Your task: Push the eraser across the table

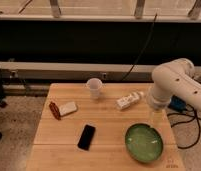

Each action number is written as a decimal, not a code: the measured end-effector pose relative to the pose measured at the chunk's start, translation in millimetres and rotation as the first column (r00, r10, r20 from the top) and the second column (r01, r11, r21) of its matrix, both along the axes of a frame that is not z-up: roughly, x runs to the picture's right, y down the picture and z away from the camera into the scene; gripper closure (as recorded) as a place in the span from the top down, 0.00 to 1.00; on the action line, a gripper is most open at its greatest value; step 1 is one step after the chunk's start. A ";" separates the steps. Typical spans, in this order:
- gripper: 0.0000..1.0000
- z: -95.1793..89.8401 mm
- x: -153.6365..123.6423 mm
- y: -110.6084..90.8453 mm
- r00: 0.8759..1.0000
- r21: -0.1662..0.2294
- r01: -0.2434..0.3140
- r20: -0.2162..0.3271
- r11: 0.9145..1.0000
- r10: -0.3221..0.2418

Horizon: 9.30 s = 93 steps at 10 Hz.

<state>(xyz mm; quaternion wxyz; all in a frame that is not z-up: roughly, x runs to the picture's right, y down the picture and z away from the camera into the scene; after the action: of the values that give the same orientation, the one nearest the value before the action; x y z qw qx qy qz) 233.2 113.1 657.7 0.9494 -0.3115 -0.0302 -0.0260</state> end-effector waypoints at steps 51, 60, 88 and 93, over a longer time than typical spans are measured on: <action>0.80 -0.6 -67.3 36.5 0.990 -0.056 0.086 0.118 0.995 -0.079; 0.80 1.1 -78.6 40.8 0.987 -0.062 0.104 0.131 0.993 -0.095; 0.80 10.1 -115.1 48.6 0.972 -0.070 0.173 0.172 0.982 -0.159; 0.80 10.7 -120.9 48.8 0.969 -0.071 0.186 0.179 0.980 -0.171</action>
<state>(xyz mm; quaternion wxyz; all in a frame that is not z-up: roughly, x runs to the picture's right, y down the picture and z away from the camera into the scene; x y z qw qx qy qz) 112.3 161.8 668.5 0.9226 -0.3505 -0.0849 -0.1368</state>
